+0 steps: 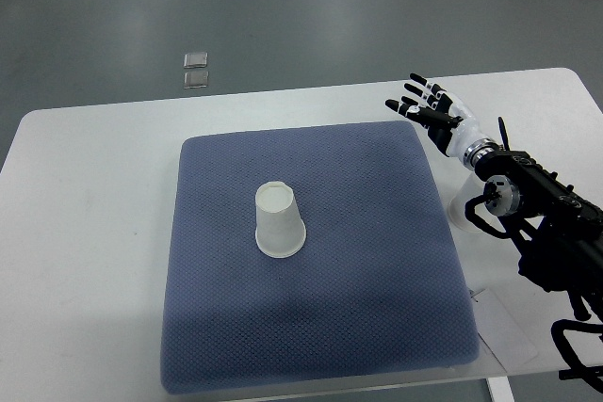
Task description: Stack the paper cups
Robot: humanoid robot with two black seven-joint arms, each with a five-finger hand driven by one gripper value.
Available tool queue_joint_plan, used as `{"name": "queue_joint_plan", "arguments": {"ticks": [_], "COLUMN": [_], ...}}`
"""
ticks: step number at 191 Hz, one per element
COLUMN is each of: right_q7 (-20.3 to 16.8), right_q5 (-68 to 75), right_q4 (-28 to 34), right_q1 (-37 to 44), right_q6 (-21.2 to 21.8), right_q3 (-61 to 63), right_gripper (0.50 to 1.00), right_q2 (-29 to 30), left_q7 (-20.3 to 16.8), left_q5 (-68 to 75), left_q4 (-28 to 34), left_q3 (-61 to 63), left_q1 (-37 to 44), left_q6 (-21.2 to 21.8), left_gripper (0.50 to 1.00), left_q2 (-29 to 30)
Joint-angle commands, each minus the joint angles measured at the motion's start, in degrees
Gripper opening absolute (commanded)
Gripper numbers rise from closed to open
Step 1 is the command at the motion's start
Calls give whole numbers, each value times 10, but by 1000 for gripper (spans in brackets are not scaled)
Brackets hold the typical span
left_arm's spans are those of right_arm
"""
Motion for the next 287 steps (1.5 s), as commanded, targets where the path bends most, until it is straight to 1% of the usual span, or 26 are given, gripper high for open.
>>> {"name": "queue_joint_plan", "arguments": {"ticks": [1,115,287], "right_q7": [0,0,3], "right_q5": [0,2,2], "right_q4": [0,0,0], "right_q1": [0,3,9], "right_q6": [0,8,2], "right_q3": [0,0,5], "right_gripper": [930,932,932], "right_q2": [0,1,0], "left_q7": [0,0,0], "left_q5": [-1,-2,-2], "left_q4": [-1,5,6], "left_q3": [-2,-1,-1], "left_q1": [0,1,1], "left_q6": [0,0,0], "left_gripper": [1000,1000,1000], "left_q2": [0,0,0]}}
